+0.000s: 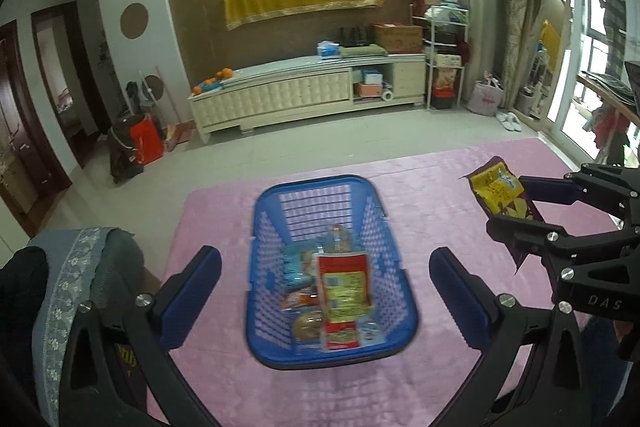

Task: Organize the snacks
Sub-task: 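Carry the chip bag over the basket with the right tool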

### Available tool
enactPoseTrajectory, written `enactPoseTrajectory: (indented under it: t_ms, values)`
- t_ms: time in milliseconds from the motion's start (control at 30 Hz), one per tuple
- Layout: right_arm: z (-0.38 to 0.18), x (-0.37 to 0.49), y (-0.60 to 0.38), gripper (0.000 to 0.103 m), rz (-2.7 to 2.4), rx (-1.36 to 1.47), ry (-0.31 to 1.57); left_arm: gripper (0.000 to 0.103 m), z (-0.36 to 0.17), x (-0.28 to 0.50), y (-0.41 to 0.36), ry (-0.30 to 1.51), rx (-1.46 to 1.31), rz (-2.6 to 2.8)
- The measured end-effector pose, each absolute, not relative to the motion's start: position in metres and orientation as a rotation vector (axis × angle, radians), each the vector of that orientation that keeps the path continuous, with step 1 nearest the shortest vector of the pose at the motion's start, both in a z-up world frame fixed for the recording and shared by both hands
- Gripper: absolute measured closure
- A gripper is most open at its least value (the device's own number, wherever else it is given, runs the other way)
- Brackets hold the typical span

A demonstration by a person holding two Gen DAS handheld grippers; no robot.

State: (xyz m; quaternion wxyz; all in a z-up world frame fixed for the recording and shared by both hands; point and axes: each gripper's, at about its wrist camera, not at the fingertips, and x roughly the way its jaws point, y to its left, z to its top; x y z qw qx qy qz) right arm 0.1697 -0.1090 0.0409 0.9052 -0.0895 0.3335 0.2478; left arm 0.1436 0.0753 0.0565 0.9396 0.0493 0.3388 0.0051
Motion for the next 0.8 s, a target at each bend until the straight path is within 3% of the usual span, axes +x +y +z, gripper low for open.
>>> enactPoseTrajectory:
  t_ms: [800]
  values:
    - [-0.024,0.263,0.012,0.049,0.637,-0.267,0.878,0.0,-0.008,0.213,0.186,0.819,-0.013,0.121]
